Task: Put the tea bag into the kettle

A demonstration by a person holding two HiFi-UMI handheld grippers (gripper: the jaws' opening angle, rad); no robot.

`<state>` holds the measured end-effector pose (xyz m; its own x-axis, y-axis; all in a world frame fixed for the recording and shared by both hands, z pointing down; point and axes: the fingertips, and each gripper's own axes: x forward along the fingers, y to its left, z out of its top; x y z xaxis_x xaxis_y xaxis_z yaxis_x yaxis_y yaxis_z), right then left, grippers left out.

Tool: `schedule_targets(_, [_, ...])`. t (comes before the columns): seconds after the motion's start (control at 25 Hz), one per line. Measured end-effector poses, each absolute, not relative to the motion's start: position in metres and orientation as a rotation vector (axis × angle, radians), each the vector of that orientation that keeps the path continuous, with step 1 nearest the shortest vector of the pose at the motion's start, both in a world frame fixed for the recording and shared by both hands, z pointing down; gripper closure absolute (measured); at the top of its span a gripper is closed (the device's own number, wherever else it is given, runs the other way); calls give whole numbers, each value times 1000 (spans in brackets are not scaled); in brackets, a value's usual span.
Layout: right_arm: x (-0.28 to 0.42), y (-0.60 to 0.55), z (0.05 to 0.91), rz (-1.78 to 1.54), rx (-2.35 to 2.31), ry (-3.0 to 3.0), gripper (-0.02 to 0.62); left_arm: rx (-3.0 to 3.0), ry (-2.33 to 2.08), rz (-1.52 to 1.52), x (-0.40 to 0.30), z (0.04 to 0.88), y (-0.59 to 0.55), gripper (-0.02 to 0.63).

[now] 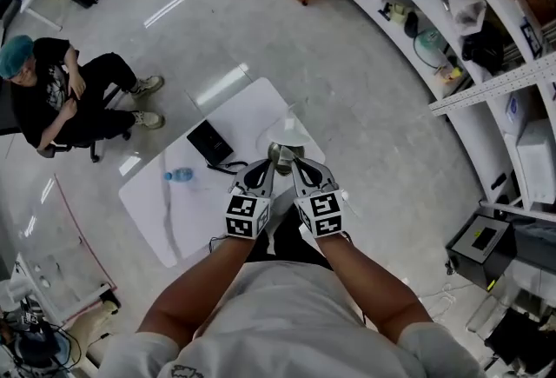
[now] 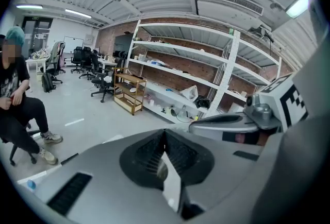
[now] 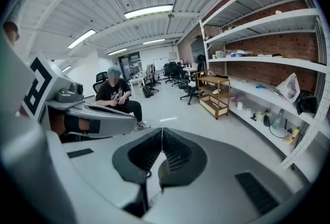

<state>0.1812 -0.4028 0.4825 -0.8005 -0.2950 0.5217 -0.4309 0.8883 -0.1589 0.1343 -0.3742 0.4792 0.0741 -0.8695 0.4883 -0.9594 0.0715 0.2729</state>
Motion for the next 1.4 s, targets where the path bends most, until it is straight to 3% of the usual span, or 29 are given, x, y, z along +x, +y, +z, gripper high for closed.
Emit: schedule_targets(1.4, [175, -404, 648, 446, 378, -2420, 581, 1642, -1774, 209, 141, 628, -372, 598])
